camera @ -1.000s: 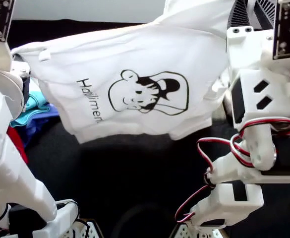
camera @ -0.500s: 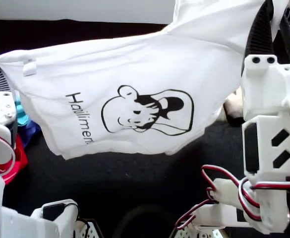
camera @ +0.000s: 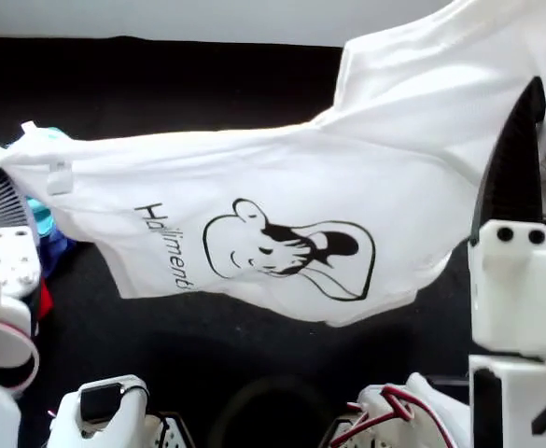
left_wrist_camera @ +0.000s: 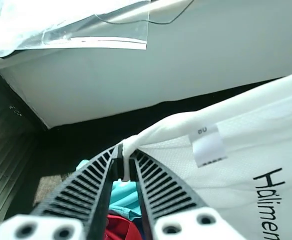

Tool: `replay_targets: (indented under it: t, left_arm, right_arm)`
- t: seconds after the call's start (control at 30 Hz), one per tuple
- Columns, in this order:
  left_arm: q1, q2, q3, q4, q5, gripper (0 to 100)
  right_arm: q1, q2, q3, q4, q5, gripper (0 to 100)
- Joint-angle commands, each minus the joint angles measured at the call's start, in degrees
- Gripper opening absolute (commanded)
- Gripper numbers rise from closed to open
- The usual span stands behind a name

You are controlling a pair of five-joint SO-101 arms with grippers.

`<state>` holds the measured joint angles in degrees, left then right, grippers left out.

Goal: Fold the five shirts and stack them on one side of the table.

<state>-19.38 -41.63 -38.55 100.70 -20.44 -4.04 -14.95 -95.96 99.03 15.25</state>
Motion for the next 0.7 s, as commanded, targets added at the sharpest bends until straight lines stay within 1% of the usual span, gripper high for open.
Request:
replay_targets:
  t: [0.0,0.07,0.17,0.27,0.37,0.5,0.67]
  left_arm:
    - [-1.0,-2.5,0.4,0.2,0.3,1]
    - [-1.7,-3.2,2.2,0.2,0.2,1]
    - [-4.8,-2.6,8.0,0.0,-0.2,1]
    - [-5.7,-0.7,15.0,-0.2,-3.7,1]
    - [-5.6,1.9,20.4,-0.3,-5.8,1]
    - [-5.5,8.2,24.8,-0.3,-6.0,1]
    - [-1.2,20.0,25.8,-2.9,-5.9,1]
  right_arm:
    - [0.9,-1.9,-4.9,0.7,0.6,0.6]
    - [0.9,-2.2,-4.9,0.7,0.6,0.6]
    - [0.9,-0.4,-4.8,0.7,0.6,0.6]
    - [0.9,3.9,-4.8,0.7,0.6,0.6]
    - [0.9,10.2,-4.8,0.7,0.5,0.6]
    - [0.8,20.8,-4.8,0.7,0.4,0.6]
    - [0.8,35.3,-4.9,1.6,0.3,0.6]
